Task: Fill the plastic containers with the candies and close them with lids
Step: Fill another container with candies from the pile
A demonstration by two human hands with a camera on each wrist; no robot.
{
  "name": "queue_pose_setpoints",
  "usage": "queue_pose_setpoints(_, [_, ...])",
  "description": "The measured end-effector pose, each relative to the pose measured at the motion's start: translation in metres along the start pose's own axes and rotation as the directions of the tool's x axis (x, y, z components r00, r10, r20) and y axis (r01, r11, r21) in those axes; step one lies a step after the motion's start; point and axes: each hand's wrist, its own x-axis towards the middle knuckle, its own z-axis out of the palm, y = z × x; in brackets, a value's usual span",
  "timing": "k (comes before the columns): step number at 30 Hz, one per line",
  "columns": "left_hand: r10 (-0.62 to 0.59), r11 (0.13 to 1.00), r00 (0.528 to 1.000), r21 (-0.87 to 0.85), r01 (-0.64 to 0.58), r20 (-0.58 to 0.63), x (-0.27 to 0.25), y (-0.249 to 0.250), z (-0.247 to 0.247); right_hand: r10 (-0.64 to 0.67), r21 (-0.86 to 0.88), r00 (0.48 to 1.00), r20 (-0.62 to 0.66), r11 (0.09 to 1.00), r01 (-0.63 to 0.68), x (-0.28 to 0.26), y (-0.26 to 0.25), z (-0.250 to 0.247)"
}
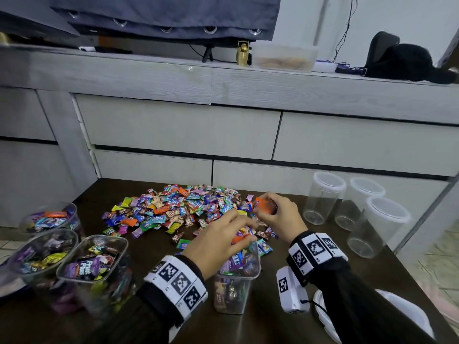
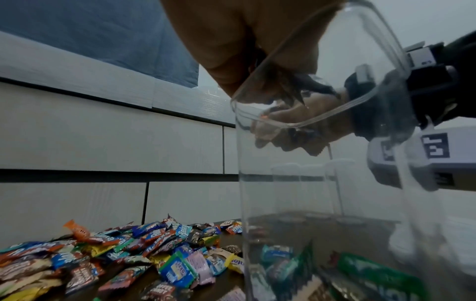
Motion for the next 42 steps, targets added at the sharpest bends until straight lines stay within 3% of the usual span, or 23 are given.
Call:
queue_pose_setpoints(5, [0.024,0.998,0.999,0.053,-0.027,0.044,0.001,-0.001,-0.001,0.013,0.011,1.000,0.010,1.000,-0.013,-0.003,0.001,-0.003])
queue_pose_setpoints(12, [0.092,0.943,0.980,0.300,-0.141,0.174,0.007,0.006,-0.005,-0.011,0.019,1.000,0.009,1.000,0.011,-0.001,-0.006,-0.008])
queue_pose_setpoints(22, [0.137,0.886,0.954,0.397,-0.238,0.266,0.004,0.004,-0.012,-0.013,0.035,0.999,0.031,0.999,0.012,-0.002,-0.008,-0.007])
queue_pose_setpoints(30, [0.118,0.925,0.930,0.303,-0.230,0.347,0.012,0.001,-0.017,-0.020,0.020,0.999,0.033,1.000,0.019,-0.002,-0.009,-0.007])
queue_pose_setpoints(34, [0.117,0.950,0.963,0.255,-0.180,0.243,0.007,-0.001,-0.017,-0.020,0.026,0.999,0.028,0.999,0.019,-0.001,-0.009,-0.007])
queue_pose_setpoints(38, [0.059,0.995,0.997,0.072,-0.063,0.055,-0.006,-0.013,-0.013,-0.029,0.061,1.000,0.004,0.998,0.029,0.001,-0.014,-0.009])
queue_pose_setpoints(42, [-0.134,0.957,0.971,-0.227,0.179,0.199,-0.016,-0.027,-0.010,-0.090,0.133,0.996,-0.027,0.987,0.092,0.001,-0.032,-0.010])
